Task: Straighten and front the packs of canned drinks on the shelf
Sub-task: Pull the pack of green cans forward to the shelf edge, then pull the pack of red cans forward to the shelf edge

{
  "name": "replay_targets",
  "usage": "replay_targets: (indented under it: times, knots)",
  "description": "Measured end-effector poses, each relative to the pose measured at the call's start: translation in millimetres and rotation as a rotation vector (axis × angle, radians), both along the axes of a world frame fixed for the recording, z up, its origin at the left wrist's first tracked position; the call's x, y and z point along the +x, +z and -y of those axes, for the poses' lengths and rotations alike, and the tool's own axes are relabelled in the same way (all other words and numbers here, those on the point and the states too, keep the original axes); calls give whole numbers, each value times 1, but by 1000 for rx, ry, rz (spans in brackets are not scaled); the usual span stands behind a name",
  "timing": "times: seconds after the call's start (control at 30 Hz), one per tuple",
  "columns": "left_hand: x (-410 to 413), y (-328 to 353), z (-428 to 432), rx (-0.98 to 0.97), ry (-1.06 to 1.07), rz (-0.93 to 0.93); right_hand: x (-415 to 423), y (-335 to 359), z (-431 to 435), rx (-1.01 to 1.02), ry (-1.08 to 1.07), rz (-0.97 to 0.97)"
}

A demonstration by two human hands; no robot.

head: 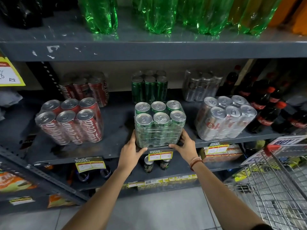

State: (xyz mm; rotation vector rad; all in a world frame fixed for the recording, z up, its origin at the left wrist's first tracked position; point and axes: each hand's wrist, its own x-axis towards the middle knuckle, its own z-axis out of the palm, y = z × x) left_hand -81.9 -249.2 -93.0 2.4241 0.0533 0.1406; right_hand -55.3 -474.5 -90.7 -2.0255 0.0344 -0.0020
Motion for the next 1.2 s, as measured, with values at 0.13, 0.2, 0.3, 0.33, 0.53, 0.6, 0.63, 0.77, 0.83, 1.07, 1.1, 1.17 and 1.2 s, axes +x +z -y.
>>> replay_targets:
  times: [0.13, 0.2, 0.3, 0.33, 0.53, 0.6, 0.63, 0.77, 0.83, 1.07, 1.1, 1.17, 1.2]
  knots:
    - [2, 1, -6, -95, -47, -18, -10, -8, -10, 8, -111, 15]
    - [1, 1, -14, -170, -54, -26, -24, -13, -27, 28, -256, 79]
    - [-6, 4, -38, -244, 17, 40, -49, -13, -65, 113, -470, 186]
    - [-10, 6, -49, -271, 51, 72, -55, -11, -79, 132, -507, 215]
    - [-38, 19, -130, -406, 369, 274, -67, 1, -172, 168, -357, 344]
    - [-43, 16, -164, -424, 517, 360, -61, 10, -201, 224, -266, 323]
    - [-43, 15, -181, -473, 571, 383, -55, 14, -214, 238, -220, 298]
    - [-31, 15, -231, -551, 588, 215, -23, 25, -252, 139, 18, 103]
    - [-20, 15, -248, -588, 469, 46, -8, 25, -266, 69, 103, -31]
    - [1, 4, -272, -480, 296, -187, -1, 23, -293, 97, 181, -117]
    - [0, 3, -272, -476, 285, -181, -3, 22, -294, 107, 170, -110]
    - [-4, 2, -272, -451, 269, -163, -5, 20, -294, 91, 159, -99]
    - [-6, 1, -272, -428, 265, -157, -6, 20, -294, 78, 161, -96]
